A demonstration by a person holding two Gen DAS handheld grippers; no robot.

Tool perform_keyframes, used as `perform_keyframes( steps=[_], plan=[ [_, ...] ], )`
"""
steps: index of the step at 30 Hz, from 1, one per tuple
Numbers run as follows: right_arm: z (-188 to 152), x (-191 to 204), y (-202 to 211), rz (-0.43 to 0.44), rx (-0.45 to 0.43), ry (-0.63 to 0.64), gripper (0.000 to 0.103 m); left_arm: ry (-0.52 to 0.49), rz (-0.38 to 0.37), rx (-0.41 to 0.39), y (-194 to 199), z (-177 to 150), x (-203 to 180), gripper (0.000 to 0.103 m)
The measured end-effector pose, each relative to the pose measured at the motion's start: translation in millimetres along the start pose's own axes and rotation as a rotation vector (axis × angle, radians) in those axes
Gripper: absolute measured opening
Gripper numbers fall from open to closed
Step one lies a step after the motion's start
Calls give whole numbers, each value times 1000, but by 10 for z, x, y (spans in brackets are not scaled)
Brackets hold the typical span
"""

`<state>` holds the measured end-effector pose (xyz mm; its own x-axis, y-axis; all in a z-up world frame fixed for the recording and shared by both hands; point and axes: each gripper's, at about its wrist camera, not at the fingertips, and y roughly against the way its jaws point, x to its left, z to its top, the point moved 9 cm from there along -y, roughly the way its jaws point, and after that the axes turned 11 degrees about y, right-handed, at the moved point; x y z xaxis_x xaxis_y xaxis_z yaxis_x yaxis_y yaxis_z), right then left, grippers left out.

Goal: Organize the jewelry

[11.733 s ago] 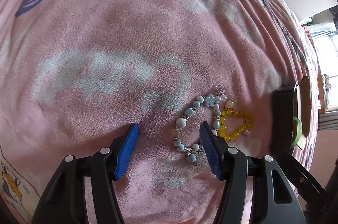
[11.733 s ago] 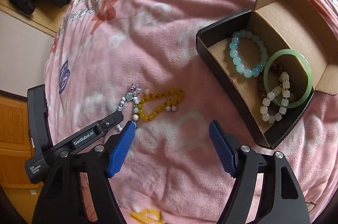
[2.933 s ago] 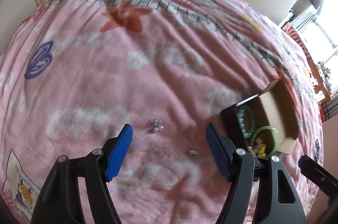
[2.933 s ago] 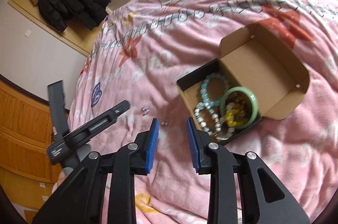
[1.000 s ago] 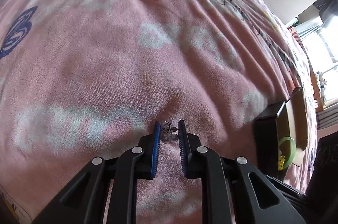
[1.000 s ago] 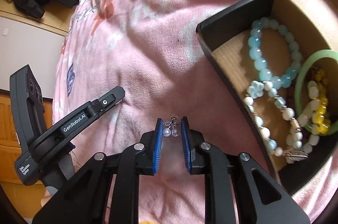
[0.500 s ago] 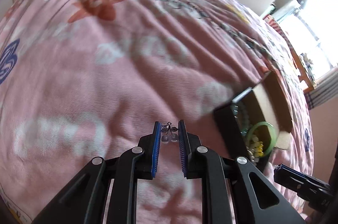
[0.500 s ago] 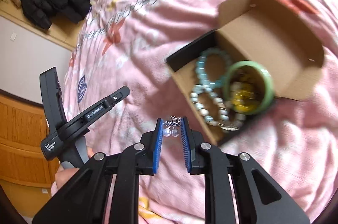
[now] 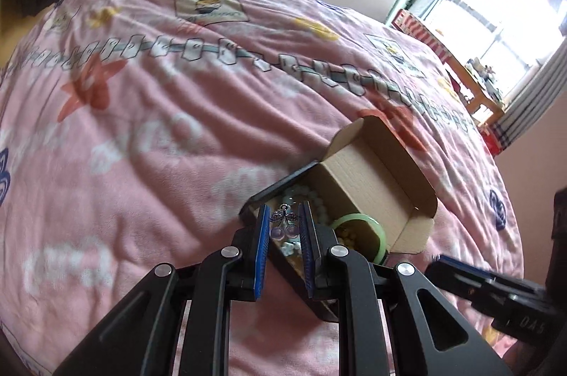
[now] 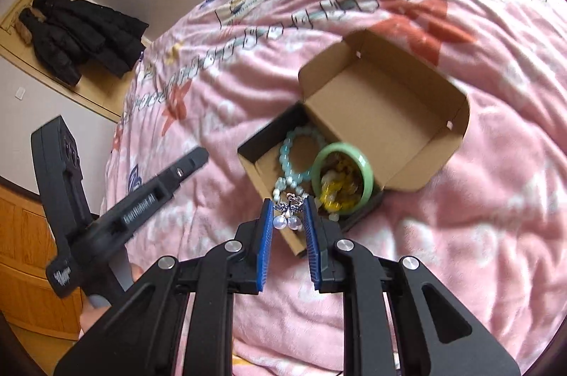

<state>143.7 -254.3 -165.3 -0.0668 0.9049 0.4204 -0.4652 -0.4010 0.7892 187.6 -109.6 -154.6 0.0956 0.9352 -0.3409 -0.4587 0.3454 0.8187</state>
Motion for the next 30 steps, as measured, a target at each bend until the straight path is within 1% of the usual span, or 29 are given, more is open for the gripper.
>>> perform_keyframes(
  steps=[4, 10, 12, 13, 14, 15, 24, 25, 26, 27, 28, 29, 30],
  plan=[
    [105, -69, 35, 13, -10, -5, 18, -43, 4, 20, -38, -43, -123, 18],
    [137, -90, 23, 36, -14, -16, 20, -40, 11, 19, -63, -41, -183, 18],
    [140, -84, 20, 34, -14, -12, 21, -32, 11, 26, -68, -42, -172, 20],
    [142, -81, 21, 34, -16, -13, 21, -24, 8, 30, -72, -41, -162, 31],
    [142, -84, 26, 35, -18, -17, 21, -18, 7, 27, -65, -34, -154, 46],
    [144, -89, 28, 37, -19, -21, 21, -15, 4, 17, -50, -24, -153, 49],
    [116, -110, 183, 19, -33, -20, 20, -12, 29, 6, 62, -32, -97, 49],
    [105, -103, 229, 14, -37, -14, 21, -15, 36, 4, 91, -39, -95, 51],
    [100, -101, 254, 12, -38, -10, 21, -16, 40, 1, 127, -46, -95, 62],
    [90, -96, 285, 8, -40, -4, 21, -16, 41, -5, 171, -51, -99, 68],
    [72, -86, 344, -2, -47, 7, 25, -18, 41, -15, 211, -57, -102, 75],
    [63, -83, 384, -9, -54, 11, 36, -22, 44, -25, 249, -62, -107, 76],
    [43, -91, 456, -26, -70, 13, 42, -28, 52, -31, 293, -70, -108, 77]
  ],
)
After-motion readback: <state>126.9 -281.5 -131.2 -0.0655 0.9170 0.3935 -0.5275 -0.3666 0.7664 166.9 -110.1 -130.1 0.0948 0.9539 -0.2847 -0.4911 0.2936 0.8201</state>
